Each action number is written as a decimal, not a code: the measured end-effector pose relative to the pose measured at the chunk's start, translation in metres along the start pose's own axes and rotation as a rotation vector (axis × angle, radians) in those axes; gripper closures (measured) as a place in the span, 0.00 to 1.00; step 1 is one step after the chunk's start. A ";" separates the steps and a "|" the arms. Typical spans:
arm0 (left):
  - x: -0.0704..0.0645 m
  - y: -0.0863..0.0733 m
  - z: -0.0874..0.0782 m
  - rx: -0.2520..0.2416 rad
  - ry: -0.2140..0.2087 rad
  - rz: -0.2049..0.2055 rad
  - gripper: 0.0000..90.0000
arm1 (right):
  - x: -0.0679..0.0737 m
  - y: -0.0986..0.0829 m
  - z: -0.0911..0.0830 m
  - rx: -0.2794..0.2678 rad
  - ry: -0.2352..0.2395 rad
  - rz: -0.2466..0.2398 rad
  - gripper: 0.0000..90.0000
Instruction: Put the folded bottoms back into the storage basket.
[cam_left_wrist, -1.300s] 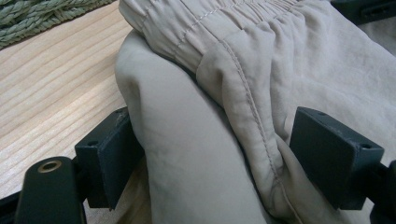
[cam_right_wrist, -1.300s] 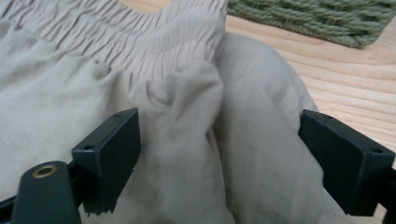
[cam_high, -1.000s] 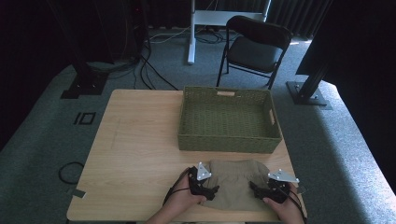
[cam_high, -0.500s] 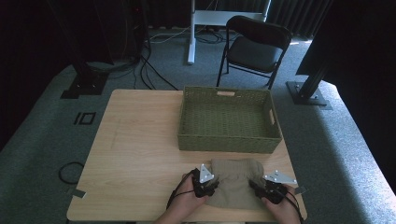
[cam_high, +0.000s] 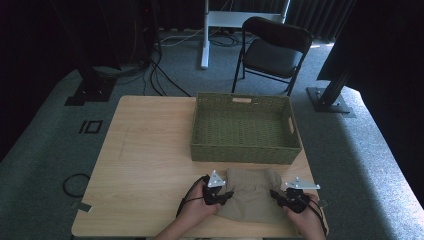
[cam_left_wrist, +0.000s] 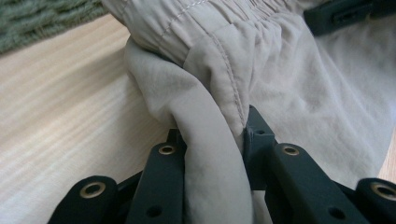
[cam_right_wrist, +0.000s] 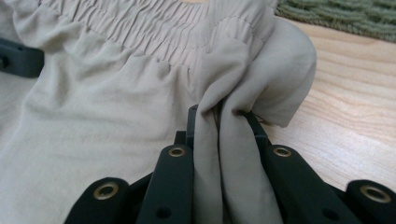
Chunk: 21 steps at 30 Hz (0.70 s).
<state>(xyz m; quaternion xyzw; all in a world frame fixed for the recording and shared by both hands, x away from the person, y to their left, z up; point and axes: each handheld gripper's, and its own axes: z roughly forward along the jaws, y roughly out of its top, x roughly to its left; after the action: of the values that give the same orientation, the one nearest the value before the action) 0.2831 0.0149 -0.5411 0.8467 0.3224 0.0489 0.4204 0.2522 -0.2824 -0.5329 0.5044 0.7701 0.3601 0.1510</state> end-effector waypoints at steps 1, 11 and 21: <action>0.000 0.002 -0.002 -0.011 0.003 0.003 0.84 | 0.000 0.002 -0.002 -0.007 0.005 0.006 0.88; 0.002 0.016 -0.023 -0.046 -0.008 0.013 0.84 | 0.006 0.018 -0.021 -0.075 0.034 0.020 0.88; 0.003 0.037 -0.048 -0.105 -0.034 0.019 0.84 | 0.011 0.039 -0.044 -0.129 0.051 -0.008 0.88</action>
<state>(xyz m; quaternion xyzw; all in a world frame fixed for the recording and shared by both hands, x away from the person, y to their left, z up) 0.2873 0.0333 -0.4833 0.8271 0.3042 0.0554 0.4693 0.2468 -0.2812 -0.4732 0.4811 0.7510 0.4211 0.1651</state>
